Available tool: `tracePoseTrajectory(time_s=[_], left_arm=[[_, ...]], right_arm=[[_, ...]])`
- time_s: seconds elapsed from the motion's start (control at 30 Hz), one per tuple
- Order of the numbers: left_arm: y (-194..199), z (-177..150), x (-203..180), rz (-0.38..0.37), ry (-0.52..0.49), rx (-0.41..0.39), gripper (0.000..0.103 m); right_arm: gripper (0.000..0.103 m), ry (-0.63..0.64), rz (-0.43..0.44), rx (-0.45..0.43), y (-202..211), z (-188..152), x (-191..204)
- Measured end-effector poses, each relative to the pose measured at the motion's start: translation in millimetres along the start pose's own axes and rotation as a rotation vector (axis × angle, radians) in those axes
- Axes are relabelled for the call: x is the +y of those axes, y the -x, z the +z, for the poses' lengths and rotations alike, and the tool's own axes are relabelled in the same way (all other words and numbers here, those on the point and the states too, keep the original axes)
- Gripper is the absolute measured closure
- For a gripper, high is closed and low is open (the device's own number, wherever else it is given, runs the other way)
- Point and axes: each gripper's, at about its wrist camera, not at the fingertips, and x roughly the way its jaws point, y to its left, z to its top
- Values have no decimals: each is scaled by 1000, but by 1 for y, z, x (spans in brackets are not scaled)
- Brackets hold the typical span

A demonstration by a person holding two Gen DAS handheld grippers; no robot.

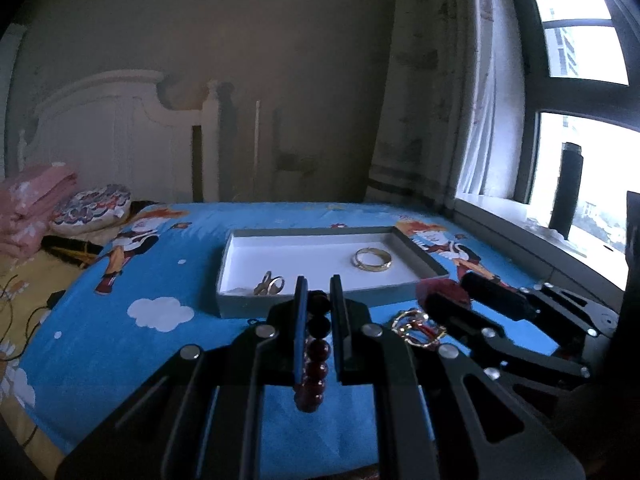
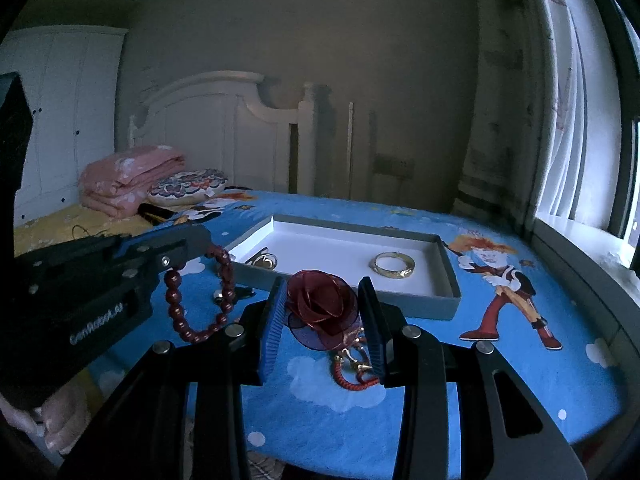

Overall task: Organize jewelry
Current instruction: 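Place the rose and bead bracelet into the tray, opening both grippers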

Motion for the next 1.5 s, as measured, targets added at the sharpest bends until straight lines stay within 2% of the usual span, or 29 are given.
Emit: tracePoseTrajectory(time_s=[0.2,0.33,0.6,0.77,1.13,1.33,1.5], left_arm=[[-16,-1,6,38,22,32,92],[-25,4,5,48,14,25,92],[-54,38,5,15,23,22,92],[-86,63,9,21,31,60,92],[-154,108,17,50,60,101,92],[-193,106,22,107,49,148,92],[-221,98,31,149,51,193,92]], right_arm=[[67,-26,-13,14,-7,6,-7],[67,-43,-23,22,-20,13,-13],[67,3,-62,-2,-45,37,-22],[67,-5,-89,-14,-59,55,-42],[67,-33,-80,105,-133,74,-71],[67,-41,-76,180,-175,73,-72],[67,-44,-108,205,-198,78,-77]])
